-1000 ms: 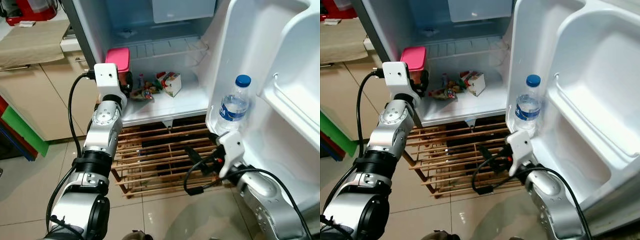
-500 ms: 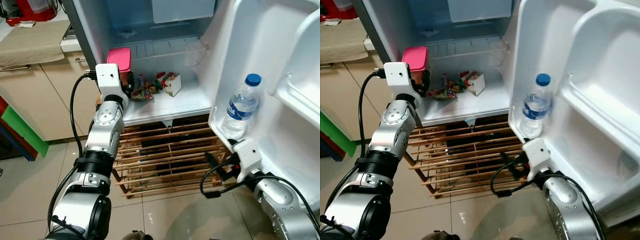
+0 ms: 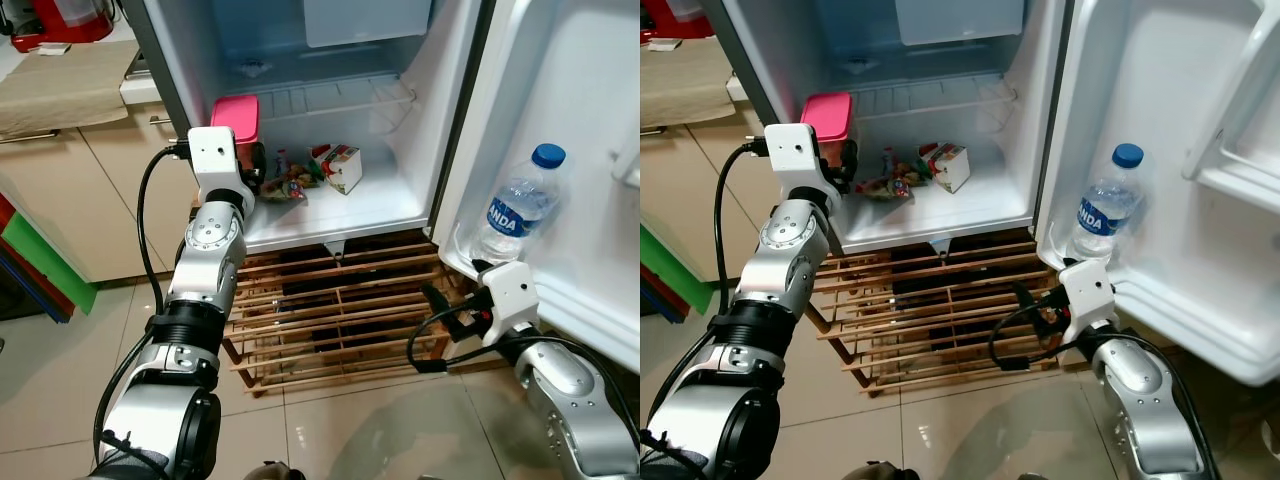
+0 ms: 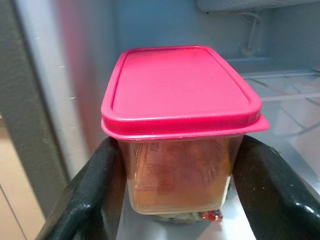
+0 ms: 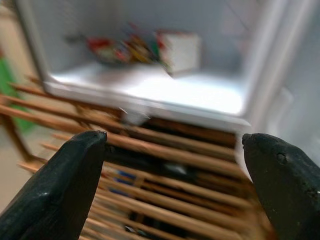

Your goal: Restocking fridge

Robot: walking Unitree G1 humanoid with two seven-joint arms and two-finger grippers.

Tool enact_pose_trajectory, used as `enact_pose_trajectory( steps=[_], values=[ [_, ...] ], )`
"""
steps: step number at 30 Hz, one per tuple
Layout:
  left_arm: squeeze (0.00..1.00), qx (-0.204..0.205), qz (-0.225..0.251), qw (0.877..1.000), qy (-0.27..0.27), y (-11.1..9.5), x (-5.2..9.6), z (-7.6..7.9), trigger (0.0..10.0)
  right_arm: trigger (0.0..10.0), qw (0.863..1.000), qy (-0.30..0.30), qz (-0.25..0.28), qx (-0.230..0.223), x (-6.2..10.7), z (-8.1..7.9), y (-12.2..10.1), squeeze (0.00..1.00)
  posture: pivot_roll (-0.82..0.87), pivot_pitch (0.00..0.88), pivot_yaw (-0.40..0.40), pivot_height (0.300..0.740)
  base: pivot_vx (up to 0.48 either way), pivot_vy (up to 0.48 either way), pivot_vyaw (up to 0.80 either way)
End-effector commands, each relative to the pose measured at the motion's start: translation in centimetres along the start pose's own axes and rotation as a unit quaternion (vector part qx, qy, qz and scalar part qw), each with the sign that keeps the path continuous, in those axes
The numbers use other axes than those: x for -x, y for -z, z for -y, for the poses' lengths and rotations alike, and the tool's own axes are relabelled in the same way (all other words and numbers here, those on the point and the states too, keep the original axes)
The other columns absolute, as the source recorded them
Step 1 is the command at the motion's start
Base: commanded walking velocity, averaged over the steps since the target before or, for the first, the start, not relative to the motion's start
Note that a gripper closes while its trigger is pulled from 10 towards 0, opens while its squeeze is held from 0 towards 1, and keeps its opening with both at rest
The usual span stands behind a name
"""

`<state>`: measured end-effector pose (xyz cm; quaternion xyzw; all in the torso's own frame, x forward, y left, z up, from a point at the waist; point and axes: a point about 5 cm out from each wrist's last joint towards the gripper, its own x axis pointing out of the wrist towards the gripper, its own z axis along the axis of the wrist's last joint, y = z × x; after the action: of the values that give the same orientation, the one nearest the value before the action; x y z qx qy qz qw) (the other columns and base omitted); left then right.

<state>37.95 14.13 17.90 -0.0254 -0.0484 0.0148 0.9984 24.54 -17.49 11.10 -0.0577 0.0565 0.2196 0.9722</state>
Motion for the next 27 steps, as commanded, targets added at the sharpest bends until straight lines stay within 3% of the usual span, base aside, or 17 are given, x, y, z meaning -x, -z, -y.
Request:
enact_pose_trajectory(
  steps=[1,3,6,8,11,16,18,19,20,23,24,25,27],
  values=[
    [0.0,0.001,0.012,1.0,-0.004,-0.8,-0.4,-0.1,10.0,10.0,0.999,-0.038,0.015,-0.027,-0.3,-1.4,-1.0,0.0,-0.12,0.0,0.1,0.74,0.0,0.0,0.0],
    [0.0,0.001,0.012,1.0,-0.003,-0.8,-0.4,0.0,10.0,10.0,0.996,-0.066,0.029,-0.054,-0.6,-2.6,-1.6,0.0,-0.12,0.0,0.1,0.74,0.0,0.0,0.0],
    [0.0,-0.001,0.01,1.0,0.003,-0.6,-0.4,0.2,10.0,10.0,0.995,-0.055,0.039,-0.078,-1.1,-2.8,-1.7,0.0,-0.12,0.0,0.097,0.74,0.0,0.0,0.0],
    [0.0,-0.011,0.005,0.999,0.035,-0.4,-0.3,0.9,10.0,10.0,0.994,-0.031,0.044,-0.094,-1.8,-2.6,-1.6,0.0,-0.12,0.0,0.098,0.74,0.0,0.0,0.0],
    [0.0,-0.025,0.018,0.997,0.073,-0.7,-0.2,2.0,10.0,10.0,0.994,-0.02,0.051,-0.09,-3.0,-3.0,-1.8,0.0,-0.12,0.0,0.1,0.74,0.0,0.0,0.0],
    [0.0,-0.035,0.043,0.994,0.093,-1.3,0.6,2.5,10.0,10.0,0.994,-0.022,0.068,-0.077,-2.8,-3.7,-2.4,0.0,-0.11,0.0,0.102,0.74,0.0,0.0,0.0],
    [0.0,-0.043,0.048,0.992,0.112,-1.0,2.2,2.6,10.0,10.0,0.996,0.005,0.076,-0.045,-1.8,-3.7,-2.4,0.0,-0.11,0.0,0.101,0.74,0.0,0.0,0.0],
    [0.0,-0.054,0.052,0.988,0.132,-0.7,3.8,2.6,10.0,10.0,0.996,0.025,0.079,-0.043,-0.8,-3.6,-2.2,0.0,-0.11,0.0,0.099,0.74,0.0,0.0,0.0],
    [0.0,-0.054,0.052,0.988,0.132,-0.7,3.8,2.6,10.0,10.0,0.996,0.025,0.079,-0.043,-0.8,-3.6,-2.2,0.0,-0.11,0.0,0.099,0.74,0.0,0.0,0.0],
    [0.0,-0.082,0.063,0.974,0.201,0.3,9.7,1.5,10.0,10.0,0.99,0.102,0.088,-0.03,2.2,-3.2,-1.7,0.0,-0.09,0.0,0.095,0.74,0.0,0.0,0.0],
    [0.0,-0.086,0.067,0.971,0.212,0.4,10.7,1.1,10.0,10.0,0.988,0.12,0.091,-0.026,2.7,-3.1,-1.6,0.0,-0.09,0.0,0.094,0.74,0.0,0.0,0.0],
    [0.0,-0.086,0.067,0.971,0.212,0.4,10.7,1.1,10.0,10.0,0.988,0.12,0.091,-0.026,2.7,-3.1,-1.6,0.0,-0.09,0.0,0.094,0.74,0.0,0.0,0.0],
    [0.0,-0.116,0.086,0.968,0.205,0.5,12.5,-0.5,10.0,10.0,0.984,0.147,0.098,-0.019,3.4,-2.7,-1.6,0.0,-0.09,0.0,0.083,0.74,0.0,0.0,0.0]
  ],
)
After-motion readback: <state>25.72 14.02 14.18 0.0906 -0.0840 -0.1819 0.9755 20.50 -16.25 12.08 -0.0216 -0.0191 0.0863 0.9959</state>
